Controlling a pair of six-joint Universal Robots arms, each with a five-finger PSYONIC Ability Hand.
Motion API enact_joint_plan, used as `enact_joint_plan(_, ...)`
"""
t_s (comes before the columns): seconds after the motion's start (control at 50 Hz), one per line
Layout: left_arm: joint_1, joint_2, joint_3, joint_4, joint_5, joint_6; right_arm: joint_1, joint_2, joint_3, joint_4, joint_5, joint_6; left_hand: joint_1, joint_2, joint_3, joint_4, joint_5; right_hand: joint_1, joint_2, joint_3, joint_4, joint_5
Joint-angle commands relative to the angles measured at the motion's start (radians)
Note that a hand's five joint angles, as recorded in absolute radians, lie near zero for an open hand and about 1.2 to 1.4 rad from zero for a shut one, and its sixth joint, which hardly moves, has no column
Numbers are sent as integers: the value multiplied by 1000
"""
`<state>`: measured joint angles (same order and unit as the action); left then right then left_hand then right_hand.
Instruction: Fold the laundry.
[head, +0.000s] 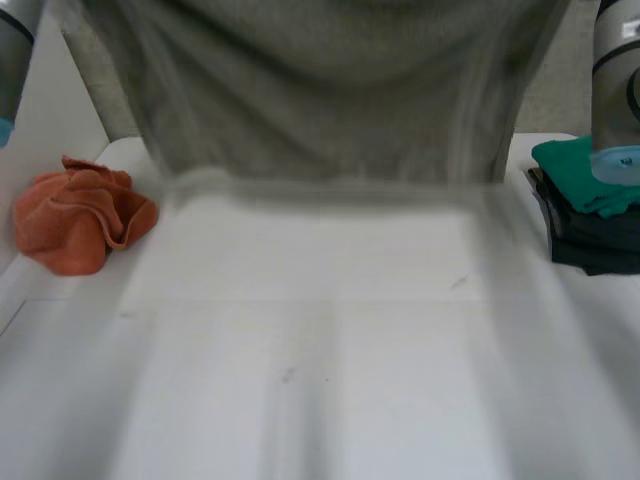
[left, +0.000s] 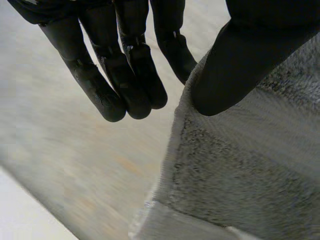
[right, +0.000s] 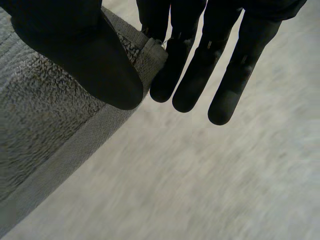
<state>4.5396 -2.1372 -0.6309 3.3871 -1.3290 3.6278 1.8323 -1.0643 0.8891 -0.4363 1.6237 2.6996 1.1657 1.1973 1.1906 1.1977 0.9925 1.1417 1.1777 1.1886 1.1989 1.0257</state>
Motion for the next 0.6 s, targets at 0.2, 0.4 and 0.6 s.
enact_joint_plan(0.2, 29, -24, -254, 3, 30, -114, 32, -11, 246, -45, -31, -10, 231, 199, 206, 199, 229, 255, 219, 208, 197, 196)
enact_joint_plan(0.4, 56, 25, -639, -61, 91, 66, 19, 61, 422, 143, -51, -63, 231, 199, 206, 199, 229, 255, 219, 208, 197, 196)
enact_joint_plan(0.6, 117, 200, -990, -307, 175, 368, -57, -45, 617, 488, -71, -340, 231, 199, 206, 199, 229, 255, 219, 208, 197, 196)
